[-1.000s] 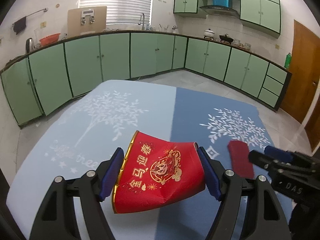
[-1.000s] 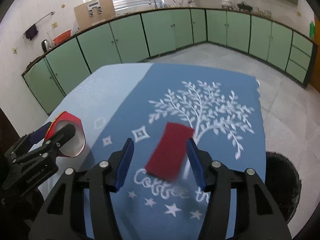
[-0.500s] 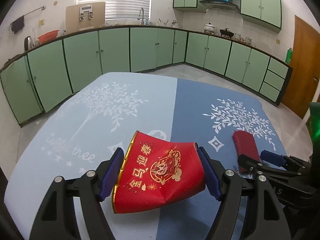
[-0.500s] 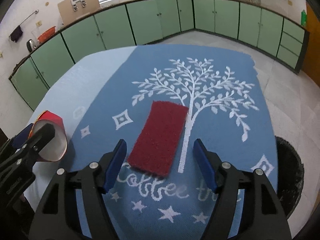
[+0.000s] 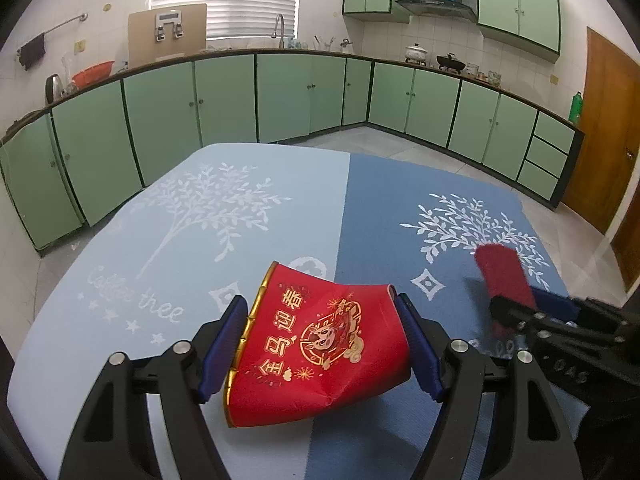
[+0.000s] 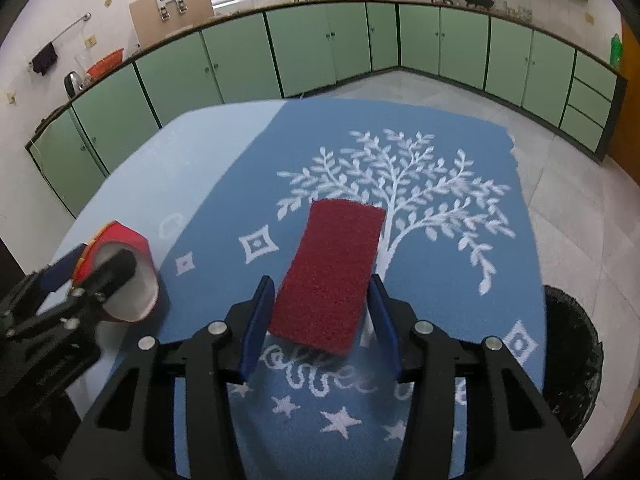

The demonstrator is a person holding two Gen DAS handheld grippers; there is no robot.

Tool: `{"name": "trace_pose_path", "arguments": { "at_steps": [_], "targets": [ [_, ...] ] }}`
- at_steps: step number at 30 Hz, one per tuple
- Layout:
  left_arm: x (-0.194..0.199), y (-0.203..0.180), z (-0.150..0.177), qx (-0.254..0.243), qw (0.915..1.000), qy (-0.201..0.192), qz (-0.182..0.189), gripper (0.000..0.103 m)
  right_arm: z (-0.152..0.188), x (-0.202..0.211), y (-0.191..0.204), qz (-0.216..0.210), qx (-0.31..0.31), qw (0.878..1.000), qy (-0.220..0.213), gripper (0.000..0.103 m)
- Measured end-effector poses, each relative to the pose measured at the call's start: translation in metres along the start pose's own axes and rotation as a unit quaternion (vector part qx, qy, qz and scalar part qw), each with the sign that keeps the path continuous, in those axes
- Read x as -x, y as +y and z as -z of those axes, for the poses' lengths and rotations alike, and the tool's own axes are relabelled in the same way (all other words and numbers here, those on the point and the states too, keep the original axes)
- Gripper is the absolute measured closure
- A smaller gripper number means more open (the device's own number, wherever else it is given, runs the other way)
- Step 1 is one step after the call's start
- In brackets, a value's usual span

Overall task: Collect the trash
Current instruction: 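Carry the red paper and dark red pad over the bin with both grippers, then open both grippers to drop the paper and pad into the bin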

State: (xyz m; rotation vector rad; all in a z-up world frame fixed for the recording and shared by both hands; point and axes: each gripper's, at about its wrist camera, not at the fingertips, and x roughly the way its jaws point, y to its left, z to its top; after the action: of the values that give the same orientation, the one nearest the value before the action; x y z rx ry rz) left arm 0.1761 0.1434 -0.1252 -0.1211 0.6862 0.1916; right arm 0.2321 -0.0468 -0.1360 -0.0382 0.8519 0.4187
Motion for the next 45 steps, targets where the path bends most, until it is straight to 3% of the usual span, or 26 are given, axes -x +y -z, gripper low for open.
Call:
{"name": "trace_pose_path", "arguments": {
  "at_steps": [15, 24, 36, 45],
  "targets": [
    [0.031, -0.056, -0.013, -0.029, 0.9982, -0.036, 0.039, 0.03, -0.005, 0.067, -0.031, 0.004, -0.014, 0.999, -0.051, 0.057],
    [0.043, -0.116, -0.012, -0.059, 0.9938, -0.044, 0.084, 0.03, 0.012, 0.11, -0.086, 0.035, -0.04, 0.996, -0.073, 0.057],
    [0.041, -0.229, 0.006, -0.12, 0.9778, -0.039, 0.167, 0.03, 0.057, 0.147, -0.188, 0.106, -0.095, 0.987, -0.081, 0.057],
    [0.032, -0.3, 0.017, -0.148, 0.964, -0.034, 0.219, 0.03, 0.086, 0.153, -0.241, 0.14, -0.115, 0.98, -0.076, 0.057]
  ]
}}
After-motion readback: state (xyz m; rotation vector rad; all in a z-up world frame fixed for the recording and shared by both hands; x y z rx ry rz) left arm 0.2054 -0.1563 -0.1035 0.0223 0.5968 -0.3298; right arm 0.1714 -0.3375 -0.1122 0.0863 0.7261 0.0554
